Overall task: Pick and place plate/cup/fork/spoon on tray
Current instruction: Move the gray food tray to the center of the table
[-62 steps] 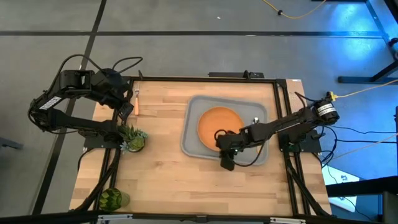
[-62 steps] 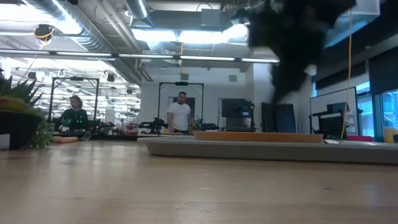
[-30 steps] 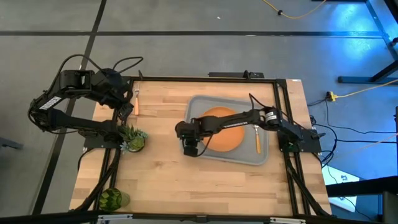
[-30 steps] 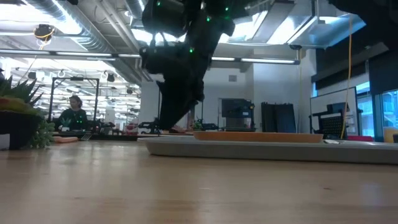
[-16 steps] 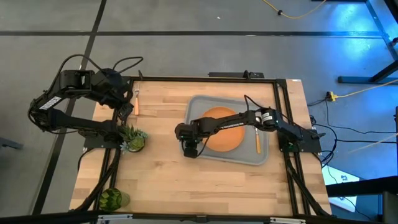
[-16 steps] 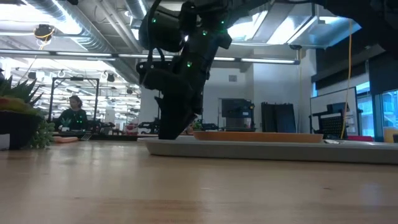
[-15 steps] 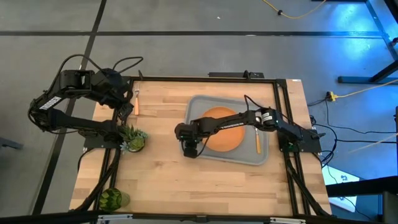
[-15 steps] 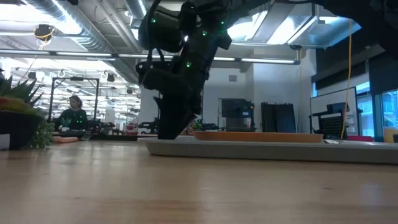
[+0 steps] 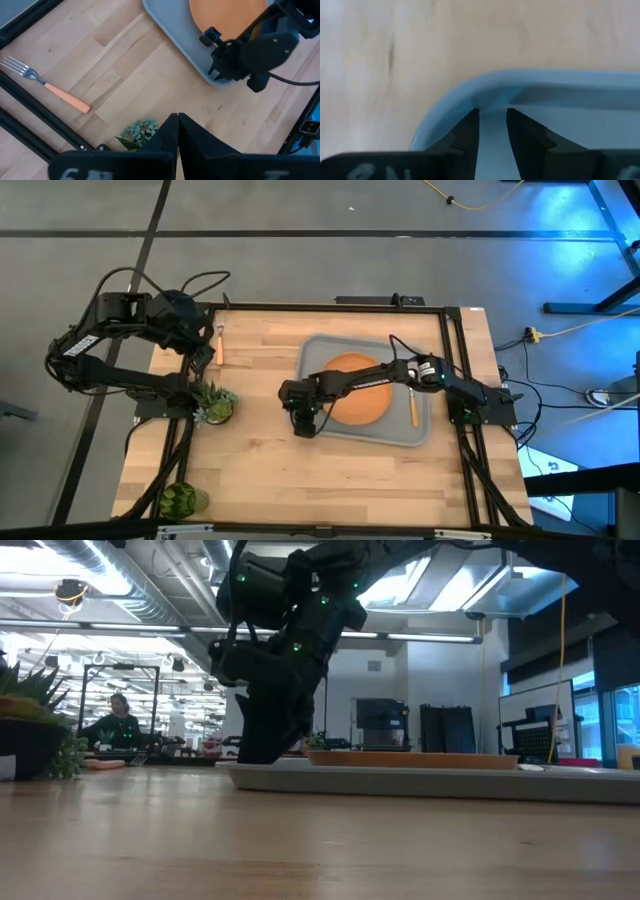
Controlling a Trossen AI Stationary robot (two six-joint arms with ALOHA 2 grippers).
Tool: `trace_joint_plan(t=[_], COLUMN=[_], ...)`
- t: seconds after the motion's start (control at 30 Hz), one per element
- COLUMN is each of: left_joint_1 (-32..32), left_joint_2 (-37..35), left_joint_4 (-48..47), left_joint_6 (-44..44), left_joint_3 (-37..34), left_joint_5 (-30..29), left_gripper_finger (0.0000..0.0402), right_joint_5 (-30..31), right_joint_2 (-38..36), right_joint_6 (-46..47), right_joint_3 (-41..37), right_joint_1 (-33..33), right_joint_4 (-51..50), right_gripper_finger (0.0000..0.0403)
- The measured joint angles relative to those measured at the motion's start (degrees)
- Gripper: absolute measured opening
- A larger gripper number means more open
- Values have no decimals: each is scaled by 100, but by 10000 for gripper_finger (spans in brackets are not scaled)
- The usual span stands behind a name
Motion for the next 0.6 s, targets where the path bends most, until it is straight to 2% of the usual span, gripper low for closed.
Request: trace_joint_plan(t=[0.27,0.5,0.6], left_joint_1=[1,0,0], left_joint_2=[0,0,0], left_joint_4=[0,0,0], left_joint_6=[0,62,119], left_joint_3=[1,-1,1], left_joint_5=[0,0,0], left_gripper_finger=[0,0,0], right_joint_5=[-457,-459,-260], right_joint_2=[20,20,20], right_joint_6=[-215,-294,-340], right_joint_3=[0,-2,-1], right_joint_1=[271,528,571], right_joint_4=[258,307,308], right_gripper_finger=[106,106,106])
